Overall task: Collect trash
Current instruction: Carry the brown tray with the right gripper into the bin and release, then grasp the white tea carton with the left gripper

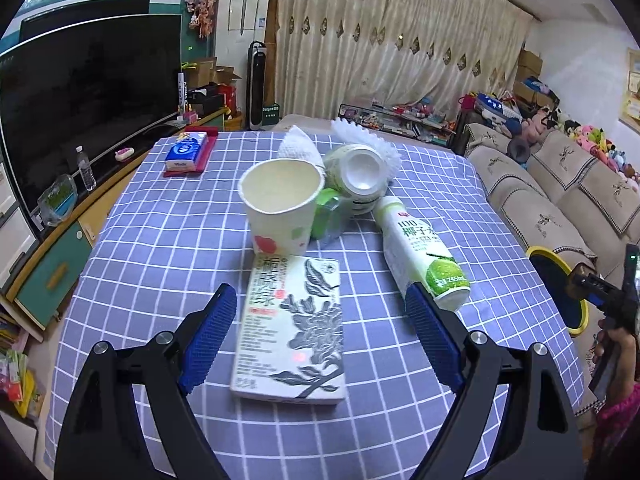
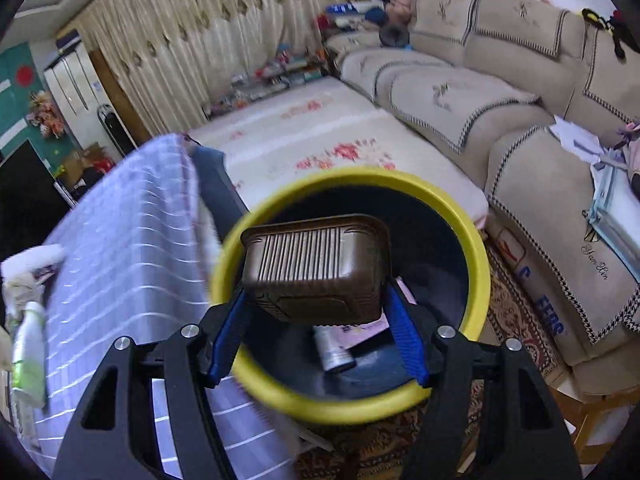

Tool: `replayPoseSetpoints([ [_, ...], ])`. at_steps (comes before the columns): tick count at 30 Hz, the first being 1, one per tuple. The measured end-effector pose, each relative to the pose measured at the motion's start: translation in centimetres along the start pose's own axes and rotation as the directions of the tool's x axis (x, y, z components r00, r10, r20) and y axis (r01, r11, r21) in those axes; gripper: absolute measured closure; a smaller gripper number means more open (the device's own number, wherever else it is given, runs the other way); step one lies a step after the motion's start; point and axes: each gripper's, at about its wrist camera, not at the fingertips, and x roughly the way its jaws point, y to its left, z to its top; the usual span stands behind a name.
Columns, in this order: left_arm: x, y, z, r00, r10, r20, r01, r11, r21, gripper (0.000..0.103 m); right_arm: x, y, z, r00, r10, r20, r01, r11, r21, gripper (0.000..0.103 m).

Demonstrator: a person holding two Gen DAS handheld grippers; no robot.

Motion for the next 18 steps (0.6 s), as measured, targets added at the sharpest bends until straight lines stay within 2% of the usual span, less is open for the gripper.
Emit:
replayPoseSetpoints([
  [5,0.8,-1.8,0.4,1.0,0.014,-0.013,-0.014,1.0,0.023,0.018,2.9,-1.4,0.4,0.999,-0.012,-0.031,0.012,1.0,0.014,0.038],
  [9,1.4,-3.1,0.8,1.0,0.016,-0.023,-0.015,0.999,0.04,0.018,3.9,-2.2,0.4,0.999,-0.005,-0.041,0.006,0.999,0.032,0.032],
  [18,2.2,-4.1,0.9,0.999,0.011,-0.047,-0.009,0.998,0.056,0.018,1.3,-2.1,-0.3,0.998,0.055,0.001,-0.055,0.998,0.031,0.026],
])
